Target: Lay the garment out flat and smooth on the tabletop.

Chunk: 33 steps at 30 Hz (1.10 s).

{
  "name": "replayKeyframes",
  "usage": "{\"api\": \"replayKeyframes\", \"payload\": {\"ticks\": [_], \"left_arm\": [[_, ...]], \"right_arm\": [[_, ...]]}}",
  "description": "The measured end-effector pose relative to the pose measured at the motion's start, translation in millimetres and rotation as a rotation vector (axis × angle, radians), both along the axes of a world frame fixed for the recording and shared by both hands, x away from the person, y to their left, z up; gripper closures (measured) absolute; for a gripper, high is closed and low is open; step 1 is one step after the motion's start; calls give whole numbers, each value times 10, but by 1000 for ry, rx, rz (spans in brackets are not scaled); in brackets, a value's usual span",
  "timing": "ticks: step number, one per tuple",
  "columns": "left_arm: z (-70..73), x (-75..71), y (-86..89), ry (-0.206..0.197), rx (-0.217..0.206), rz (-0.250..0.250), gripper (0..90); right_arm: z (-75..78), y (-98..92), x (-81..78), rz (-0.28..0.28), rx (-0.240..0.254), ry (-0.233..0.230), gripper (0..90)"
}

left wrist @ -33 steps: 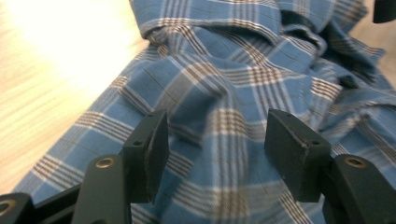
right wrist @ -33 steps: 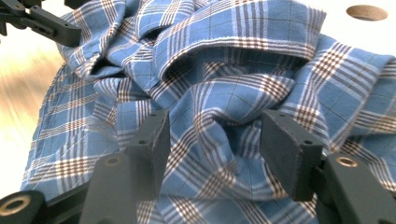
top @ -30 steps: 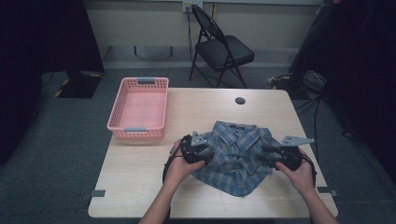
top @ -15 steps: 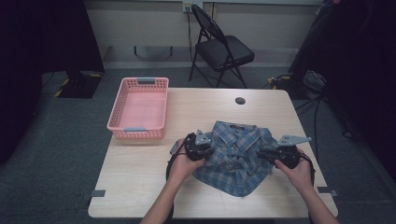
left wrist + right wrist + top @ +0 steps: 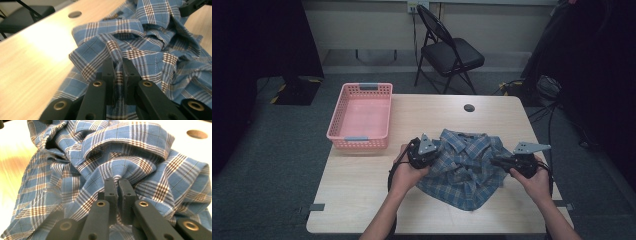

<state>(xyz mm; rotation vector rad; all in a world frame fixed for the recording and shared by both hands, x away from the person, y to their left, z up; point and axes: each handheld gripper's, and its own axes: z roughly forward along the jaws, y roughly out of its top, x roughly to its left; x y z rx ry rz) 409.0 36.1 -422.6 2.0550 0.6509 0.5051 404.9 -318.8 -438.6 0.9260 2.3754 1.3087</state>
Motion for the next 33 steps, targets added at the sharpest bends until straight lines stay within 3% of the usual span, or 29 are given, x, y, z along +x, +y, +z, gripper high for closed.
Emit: {"api": "replayKeyframes", "payload": {"ticks": [16, 33], "left_arm": [[232, 64, 20, -98, -5, 20, 836], [388, 232, 0, -136, 12, 42, 837]], "right_arm": [[264, -5, 91, -17, 20, -55, 868], [428, 34, 273, -34, 28, -88, 869]]}}
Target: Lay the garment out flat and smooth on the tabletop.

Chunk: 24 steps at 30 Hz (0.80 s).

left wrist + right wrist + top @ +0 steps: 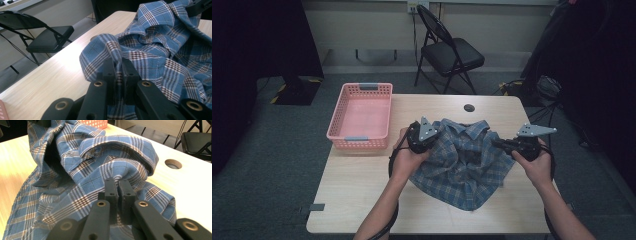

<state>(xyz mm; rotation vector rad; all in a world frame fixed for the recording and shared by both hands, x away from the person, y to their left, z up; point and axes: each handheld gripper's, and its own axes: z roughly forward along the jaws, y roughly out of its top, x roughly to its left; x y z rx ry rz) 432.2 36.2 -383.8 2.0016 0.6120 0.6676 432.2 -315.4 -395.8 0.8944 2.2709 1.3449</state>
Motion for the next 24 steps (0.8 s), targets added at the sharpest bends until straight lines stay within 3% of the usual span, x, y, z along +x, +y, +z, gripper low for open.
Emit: {"api": "replayKeyframes", "payload": {"ticks": [6, 11, 14, 17, 18, 20, 22, 24], "left_arm": [[39, 107, -10, -12, 0, 8, 837], [85, 317, -4, -20, -2, 23, 838], [115, 511, 5, -38, -14, 49, 840], [124, 776, 3, -103, -52, 128, 833], [103, 861, -5, -121, -56, 170, 783], [37, 974, -12, -50, -80, 217, 561], [-20, 945, -31, -23, -81, 212, 451], [-78, 853, -52, 10, -96, 188, 361]], "right_arm": [[57, 2, 98, 0, 0, -12, 869], [124, 25, 277, -4, -5, -21, 869], [187, 63, 470, -24, -12, -52, 870], [288, 109, 814, -111, 21, -111, 864], [308, 126, 945, -153, 33, -119, 813], [288, 142, 1140, -232, 80, -83, 614], [249, 171, 1152, -222, 75, -69, 521], [180, 187, 1056, -178, 56, -53, 448]]}}
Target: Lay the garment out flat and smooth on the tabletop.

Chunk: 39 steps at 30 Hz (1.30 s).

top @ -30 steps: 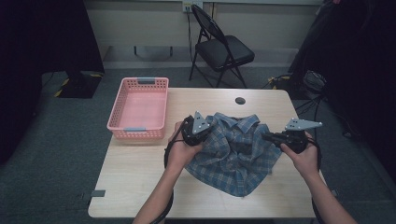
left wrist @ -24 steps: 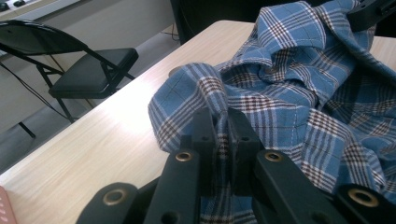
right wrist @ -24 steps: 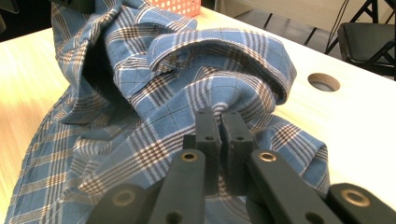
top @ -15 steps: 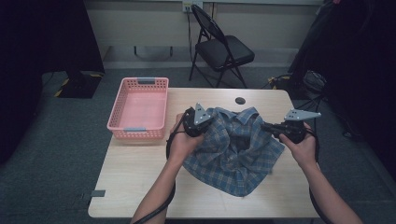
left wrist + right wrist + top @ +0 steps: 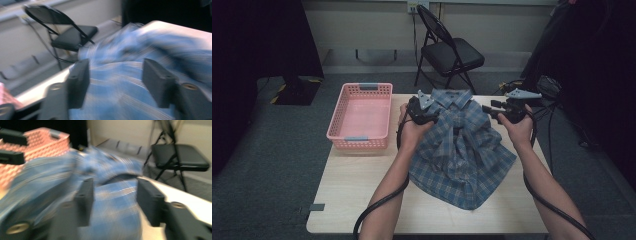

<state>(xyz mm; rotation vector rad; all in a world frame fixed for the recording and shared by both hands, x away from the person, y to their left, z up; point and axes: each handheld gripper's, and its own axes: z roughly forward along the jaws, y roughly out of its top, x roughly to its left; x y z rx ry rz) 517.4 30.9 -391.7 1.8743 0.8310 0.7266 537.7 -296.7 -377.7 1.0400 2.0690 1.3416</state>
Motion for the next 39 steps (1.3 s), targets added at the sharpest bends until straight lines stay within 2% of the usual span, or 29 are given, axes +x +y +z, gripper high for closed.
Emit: {"api": "replayKeyframes", "payload": {"ticks": [2, 5, 6, 9, 14, 16, 18, 21, 26, 32, 36, 39], "left_arm": [[-56, -125, 1, 19, 18, -22, 337], [-165, -357, 7, 85, 6, -71, 292], [-205, -439, 9, 90, 20, -87, 288], [-351, -680, 16, 138, 13, -122, 266], [-631, -981, 12, 199, 60, -170, 251], [-746, -1065, 22, 228, 84, -182, 239], [-843, -1115, 37, 251, 121, -187, 238], [-934, -1154, 62, 271, 136, -188, 227], [-1016, -1202, 121, 297, 175, -194, 216], [-1042, -1230, 153, 306, 160, -203, 198], [-1075, -1226, 185, 330, 119, -198, 167], [-1075, -1227, 187, 330, 123, -199, 154]], "right_arm": [[-94, -20, -143, 44, -16, 21, 412], [-253, -54, -431, 99, -42, 40, 380], [-309, -64, -532, 116, -45, 50, 370], [-496, -81, -833, 165, -58, 83, 352], [-820, -72, -1219, 186, -131, 112, 341], [-943, -71, -1314, 193, -148, 147, 340], [-1035, -66, -1374, 189, -190, 158, 338], [-1098, -77, -1404, 183, -190, 172, 330], [-1162, -80, -1407, 175, -219, 202, 332], [-1193, -88, -1417, 170, -209, 195, 330], [-1194, -86, -1419, 167, -208, 194, 330], [-1194, -89, -1416, 168, -207, 196, 330]]}}
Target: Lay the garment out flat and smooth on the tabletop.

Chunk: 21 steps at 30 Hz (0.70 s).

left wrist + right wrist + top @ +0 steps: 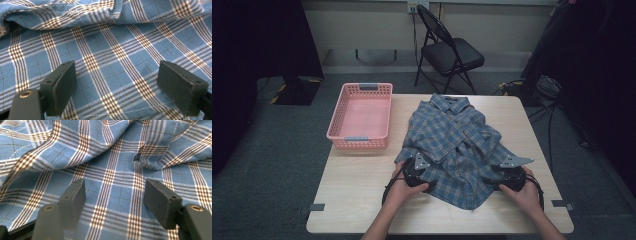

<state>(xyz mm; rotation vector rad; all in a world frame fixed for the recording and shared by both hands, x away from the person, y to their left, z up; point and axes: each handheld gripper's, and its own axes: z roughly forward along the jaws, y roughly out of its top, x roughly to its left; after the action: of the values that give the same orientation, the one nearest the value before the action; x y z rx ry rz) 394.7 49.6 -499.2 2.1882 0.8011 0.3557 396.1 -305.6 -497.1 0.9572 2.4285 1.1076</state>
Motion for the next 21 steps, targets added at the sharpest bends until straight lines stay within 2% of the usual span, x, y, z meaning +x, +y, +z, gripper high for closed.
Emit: {"api": "replayKeyframes", "payload": {"ticks": [8, 12, 13, 14, 15, 16, 19, 21], "left_arm": [[-1, -9, -3, 0, -1, 10, 152], [-2, -13, -5, 1, -2, 14, 152], [-2, -13, -5, 1, -2, 14, 152], [-1, -13, -4, 1, -1, 14, 152], [-1, -13, -4, 1, -1, 14, 152], [-2, -13, -5, 1, -2, 14, 152], [-2, -12, -4, 1, -2, 14, 152], [-1, -13, -4, 2, -2, 14, 152]], "right_arm": [[57, 1, 25, -9, 5, -3, 333], [230, -5, 51, -19, 28, -40, 339], [230, -5, 51, -19, 28, -40, 339], [375, -8, 77, -24, 45, -69, 350], [375, -8, 77, -24, 45, -69, 350], [489, 0, 112, -25, 55, -93, 369], [606, 47, 189, -27, 57, -115, 409], [630, 74, 229, -27, 48, -121, 416]]}}
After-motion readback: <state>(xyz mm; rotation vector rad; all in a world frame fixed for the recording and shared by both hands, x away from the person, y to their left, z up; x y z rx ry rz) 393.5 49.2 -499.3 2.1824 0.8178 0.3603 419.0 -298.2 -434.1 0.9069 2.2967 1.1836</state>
